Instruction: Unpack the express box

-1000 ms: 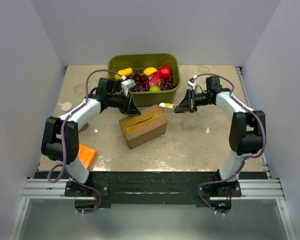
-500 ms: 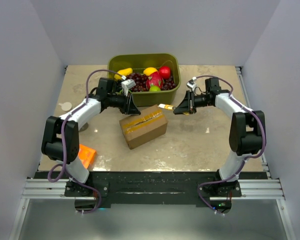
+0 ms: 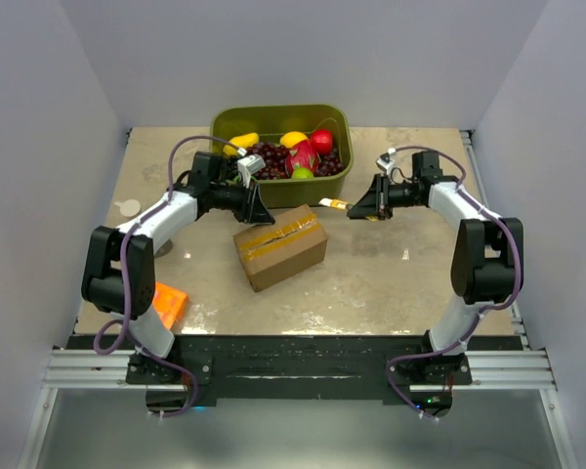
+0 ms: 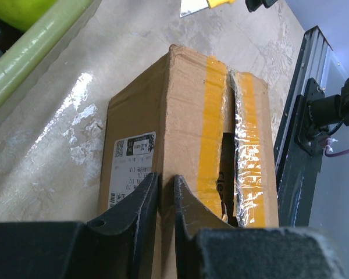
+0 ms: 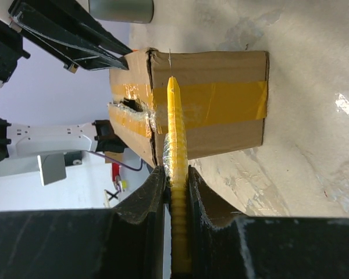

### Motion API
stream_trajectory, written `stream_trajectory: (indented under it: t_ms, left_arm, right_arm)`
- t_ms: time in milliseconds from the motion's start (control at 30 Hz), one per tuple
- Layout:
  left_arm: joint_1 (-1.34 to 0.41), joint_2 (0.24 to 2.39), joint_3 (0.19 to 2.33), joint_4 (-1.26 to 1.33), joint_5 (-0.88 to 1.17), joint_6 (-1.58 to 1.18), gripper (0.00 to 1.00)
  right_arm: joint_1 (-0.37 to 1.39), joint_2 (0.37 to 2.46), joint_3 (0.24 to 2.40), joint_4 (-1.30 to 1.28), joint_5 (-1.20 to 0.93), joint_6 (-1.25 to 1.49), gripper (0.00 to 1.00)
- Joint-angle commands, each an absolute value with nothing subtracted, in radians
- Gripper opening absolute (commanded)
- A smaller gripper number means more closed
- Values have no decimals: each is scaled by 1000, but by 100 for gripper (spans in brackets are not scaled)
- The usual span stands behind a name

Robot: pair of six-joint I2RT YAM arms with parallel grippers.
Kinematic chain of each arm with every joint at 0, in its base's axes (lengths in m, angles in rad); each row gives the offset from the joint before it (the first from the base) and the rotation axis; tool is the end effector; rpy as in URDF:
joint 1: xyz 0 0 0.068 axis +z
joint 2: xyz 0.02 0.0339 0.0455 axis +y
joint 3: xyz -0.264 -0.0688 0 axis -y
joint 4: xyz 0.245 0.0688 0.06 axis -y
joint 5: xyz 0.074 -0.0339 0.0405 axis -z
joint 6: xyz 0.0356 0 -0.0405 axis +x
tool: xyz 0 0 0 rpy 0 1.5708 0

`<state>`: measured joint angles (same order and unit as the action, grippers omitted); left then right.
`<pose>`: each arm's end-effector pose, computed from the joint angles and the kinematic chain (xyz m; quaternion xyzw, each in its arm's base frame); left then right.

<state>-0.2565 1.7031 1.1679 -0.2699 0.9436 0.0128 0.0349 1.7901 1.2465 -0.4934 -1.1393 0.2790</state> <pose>0.3428 -0.1197 0.2334 0.2792 0.7960 -0.4589 0.2790 0.3620 0.0450 0.2193 -0.0423 0.8236 0.5486 0.1380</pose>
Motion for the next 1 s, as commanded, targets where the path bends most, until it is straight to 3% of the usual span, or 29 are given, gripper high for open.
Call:
stream_trajectory:
  t_ms: [0, 967]
  left_arm:
    - [-262, 1724, 1193, -278, 931, 44, 0]
    - [-262, 1759, 1216, -281, 916, 44, 0]
  right_arm:
    - [43, 1741, 1244, -495, -1164, 273, 0]
    - [78, 1654, 1120, -514, -1236, 305, 0]
